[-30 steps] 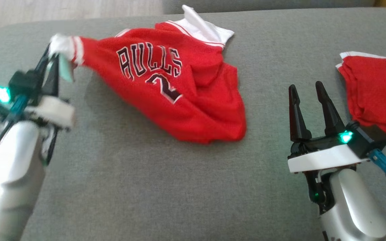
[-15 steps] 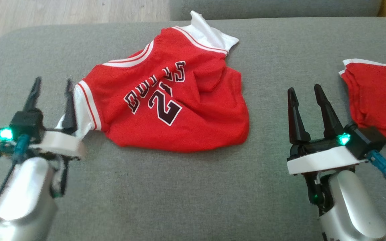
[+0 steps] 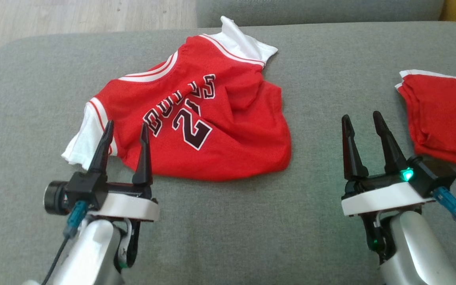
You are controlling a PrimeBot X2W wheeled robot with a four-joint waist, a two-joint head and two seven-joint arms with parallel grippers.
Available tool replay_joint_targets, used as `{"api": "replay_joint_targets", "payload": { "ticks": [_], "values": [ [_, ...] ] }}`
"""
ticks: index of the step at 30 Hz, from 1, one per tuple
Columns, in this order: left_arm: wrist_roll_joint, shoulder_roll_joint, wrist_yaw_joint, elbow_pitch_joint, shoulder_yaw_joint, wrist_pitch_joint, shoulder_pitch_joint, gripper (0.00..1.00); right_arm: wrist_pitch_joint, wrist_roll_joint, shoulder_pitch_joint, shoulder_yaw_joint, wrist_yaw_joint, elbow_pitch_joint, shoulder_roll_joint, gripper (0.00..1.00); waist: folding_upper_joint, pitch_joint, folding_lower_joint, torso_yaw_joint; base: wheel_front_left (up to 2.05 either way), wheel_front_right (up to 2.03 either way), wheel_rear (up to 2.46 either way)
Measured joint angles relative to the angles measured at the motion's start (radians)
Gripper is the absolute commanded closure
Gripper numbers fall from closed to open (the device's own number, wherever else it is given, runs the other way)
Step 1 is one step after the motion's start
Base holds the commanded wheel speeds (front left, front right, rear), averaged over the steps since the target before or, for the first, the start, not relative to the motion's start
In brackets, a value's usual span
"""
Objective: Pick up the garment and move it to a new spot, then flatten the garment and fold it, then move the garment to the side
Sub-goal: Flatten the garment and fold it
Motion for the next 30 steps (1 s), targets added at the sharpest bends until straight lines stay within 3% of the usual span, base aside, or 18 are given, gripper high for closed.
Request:
{"api": "replay_joint_targets", "payload": {
  "ticks": [10,17,21,30],
  "values": [
    [0.061,-0.073,-0.081,-0.018,0.076,-0.001,0.020,0.00,0.000,-0.063,-0.027,-0.003,0.000,0.048,0.000,0.00,0.0000,0.038,0.0000,0.042,0.00,0.00,0.00],
    [0.096,-0.121,-0.125,0.003,0.095,-0.001,0.014,0.00,0.059,-0.061,-0.191,0.027,0.000,0.223,-0.001,0.00,0.0000,0.087,0.0001,0.091,0.00,0.00,0.00],
    [0.106,-0.140,-0.150,0.014,0.105,-0.001,-0.007,0.00,0.147,-0.025,-0.318,0.034,0.000,0.348,-0.015,0.00,0.0000,0.115,0.0001,0.130,0.00,0.00,0.00],
    [0.114,-0.162,-0.168,0.024,0.104,-0.001,-0.041,0.00,0.283,0.072,-0.481,0.031,0.000,0.592,-0.041,0.00,0.0000,0.169,0.0002,0.203,0.00,0.00,0.00]
  ]
}}
